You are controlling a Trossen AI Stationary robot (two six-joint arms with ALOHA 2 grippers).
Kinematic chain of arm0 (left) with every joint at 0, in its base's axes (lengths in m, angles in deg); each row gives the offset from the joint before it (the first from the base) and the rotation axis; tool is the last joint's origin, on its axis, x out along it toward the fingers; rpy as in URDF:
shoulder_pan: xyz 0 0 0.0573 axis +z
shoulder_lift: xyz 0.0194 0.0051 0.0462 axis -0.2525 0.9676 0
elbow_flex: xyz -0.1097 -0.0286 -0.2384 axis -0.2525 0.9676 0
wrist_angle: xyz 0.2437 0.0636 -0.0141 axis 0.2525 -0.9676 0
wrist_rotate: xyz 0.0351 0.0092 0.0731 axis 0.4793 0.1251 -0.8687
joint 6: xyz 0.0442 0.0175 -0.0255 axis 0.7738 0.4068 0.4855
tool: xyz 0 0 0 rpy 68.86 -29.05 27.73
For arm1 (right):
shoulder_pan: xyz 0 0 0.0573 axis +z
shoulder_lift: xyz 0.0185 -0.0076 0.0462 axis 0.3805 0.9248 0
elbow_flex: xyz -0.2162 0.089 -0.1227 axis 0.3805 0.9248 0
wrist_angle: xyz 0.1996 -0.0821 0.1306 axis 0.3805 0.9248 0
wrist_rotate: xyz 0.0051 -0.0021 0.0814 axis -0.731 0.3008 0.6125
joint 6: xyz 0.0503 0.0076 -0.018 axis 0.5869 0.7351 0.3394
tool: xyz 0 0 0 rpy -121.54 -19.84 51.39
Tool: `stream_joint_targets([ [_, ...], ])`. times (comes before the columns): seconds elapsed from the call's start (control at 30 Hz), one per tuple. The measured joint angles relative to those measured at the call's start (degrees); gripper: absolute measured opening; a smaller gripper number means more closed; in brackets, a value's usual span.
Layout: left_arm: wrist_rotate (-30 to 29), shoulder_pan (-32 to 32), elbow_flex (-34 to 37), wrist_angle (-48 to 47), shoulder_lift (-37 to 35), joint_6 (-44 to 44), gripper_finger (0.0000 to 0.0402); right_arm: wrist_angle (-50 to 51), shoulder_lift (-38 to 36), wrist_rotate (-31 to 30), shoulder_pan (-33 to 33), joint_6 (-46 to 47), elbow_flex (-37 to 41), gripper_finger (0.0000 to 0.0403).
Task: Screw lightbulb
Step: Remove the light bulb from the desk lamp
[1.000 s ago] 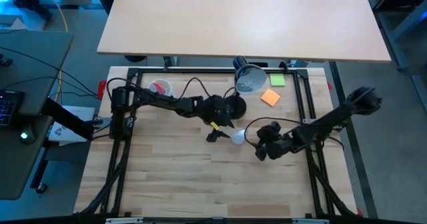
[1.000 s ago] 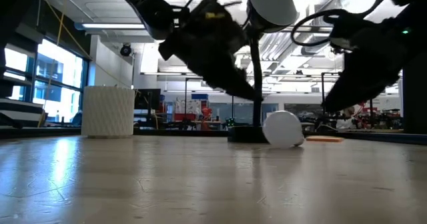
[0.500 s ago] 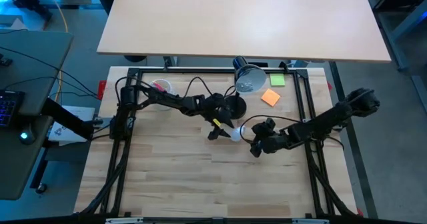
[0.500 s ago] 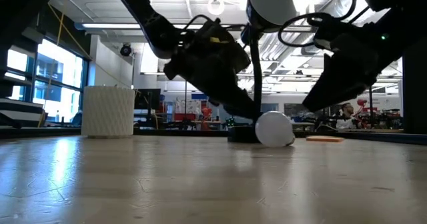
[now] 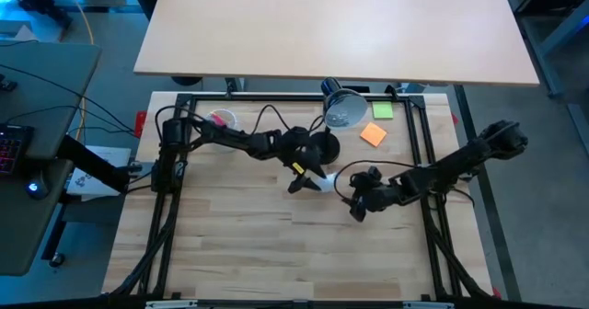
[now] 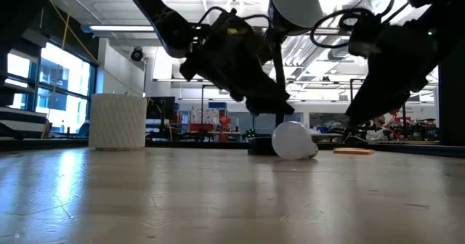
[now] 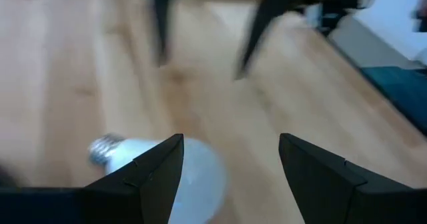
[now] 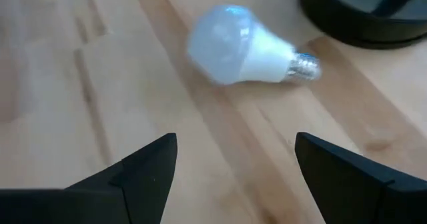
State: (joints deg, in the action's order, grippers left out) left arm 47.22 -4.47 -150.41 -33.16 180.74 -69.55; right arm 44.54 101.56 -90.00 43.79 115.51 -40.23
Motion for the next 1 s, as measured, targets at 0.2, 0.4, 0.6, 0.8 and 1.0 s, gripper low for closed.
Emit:
stream_joint_targets([
  [0.2,-1.0,1.3,0.0,-0.4,0.5,-0.2,0.0241,1.4,0.0,3.0,0.5,-3.3,0.0,0.0302],
  [0.4,-1.0,1.4,0.0,-1.0,0.5,0.5,0.0241,0.2,0.0,-2.1,0.3,-7.4,0.0,0.0302],
  [0.6,-4.6,2.3,0.0,-3.0,-0.4,1.8,0.0241,-6.6,0.0,-5.7,-2.9,-16.9,0.0,0.0302],
  [0.8,-11.3,2.6,0.0,-10.2,-4.5,6.4,0.0241,-13.8,0.2,-2.5,-7.4,-25.5,0.0,0.0302],
  [1.0,-12.6,3.7,0.0,-17.4,-5.5,9.4,0.0241,-27.0,5.2,5.9,-12.7,-38.9,0.0,0.0302],
])
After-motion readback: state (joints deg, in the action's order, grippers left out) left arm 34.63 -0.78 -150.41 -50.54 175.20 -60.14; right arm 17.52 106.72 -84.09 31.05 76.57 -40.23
